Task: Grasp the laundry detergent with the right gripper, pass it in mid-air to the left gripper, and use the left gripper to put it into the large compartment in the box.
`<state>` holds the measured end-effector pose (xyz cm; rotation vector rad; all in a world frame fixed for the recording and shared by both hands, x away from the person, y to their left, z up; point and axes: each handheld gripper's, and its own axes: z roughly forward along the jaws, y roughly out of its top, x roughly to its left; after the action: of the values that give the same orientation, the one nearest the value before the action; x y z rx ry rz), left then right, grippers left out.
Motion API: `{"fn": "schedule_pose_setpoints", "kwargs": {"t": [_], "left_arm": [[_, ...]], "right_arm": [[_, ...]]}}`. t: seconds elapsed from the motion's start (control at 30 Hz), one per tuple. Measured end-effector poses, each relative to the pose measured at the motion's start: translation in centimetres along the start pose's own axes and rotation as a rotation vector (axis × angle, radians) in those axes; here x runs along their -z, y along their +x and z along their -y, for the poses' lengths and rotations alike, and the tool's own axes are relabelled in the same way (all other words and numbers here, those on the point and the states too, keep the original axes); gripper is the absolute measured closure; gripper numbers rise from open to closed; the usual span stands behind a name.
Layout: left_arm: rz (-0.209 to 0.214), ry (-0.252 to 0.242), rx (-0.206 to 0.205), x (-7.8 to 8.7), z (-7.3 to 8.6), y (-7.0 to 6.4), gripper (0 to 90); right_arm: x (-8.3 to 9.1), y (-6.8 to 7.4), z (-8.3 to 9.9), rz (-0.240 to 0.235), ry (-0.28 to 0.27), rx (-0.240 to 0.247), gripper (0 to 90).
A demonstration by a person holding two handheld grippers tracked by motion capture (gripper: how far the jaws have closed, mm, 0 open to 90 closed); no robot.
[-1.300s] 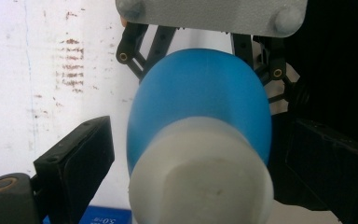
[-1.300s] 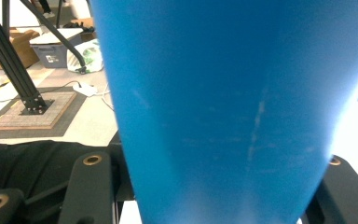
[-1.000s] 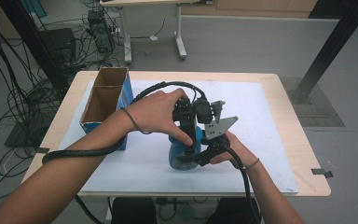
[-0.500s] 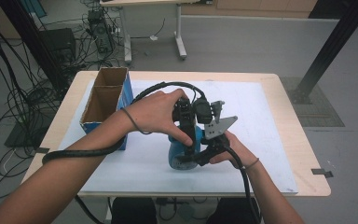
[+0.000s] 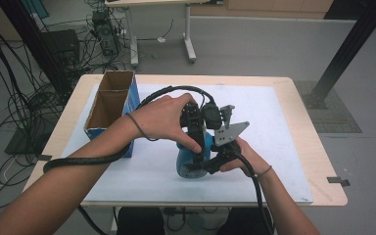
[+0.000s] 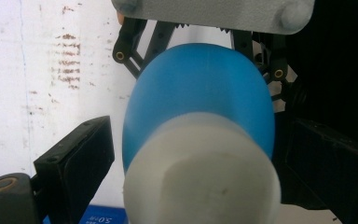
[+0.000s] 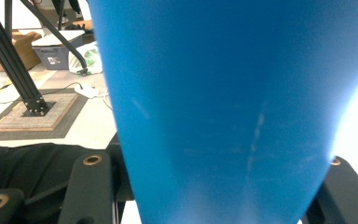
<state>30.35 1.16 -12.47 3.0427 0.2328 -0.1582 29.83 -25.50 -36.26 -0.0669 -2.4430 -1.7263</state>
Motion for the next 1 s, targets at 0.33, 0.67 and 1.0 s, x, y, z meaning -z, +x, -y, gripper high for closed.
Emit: {"fn": "schedule_pose_setpoints", "kwargs": {"t": [0.33,0.67,1.0], "left_arm": [[-0.003,0.003,-0.002,-0.11,-0.03,0.0,7.4],[-0.004,0.0,0.005,-0.16,0.1,-0.03,8.1],[-0.005,0.004,0.0,-0.14,0.02,-0.09,14.1]], "right_arm": [[-0.09,0.01,-0.02,0.0,0.001,-0.002,42.6],[-0.18,0.01,-0.2,-0.001,0.006,-0.001,42.7],[-0.29,0.0,-0.33,-0.001,0.003,0.001,42.7]]}}
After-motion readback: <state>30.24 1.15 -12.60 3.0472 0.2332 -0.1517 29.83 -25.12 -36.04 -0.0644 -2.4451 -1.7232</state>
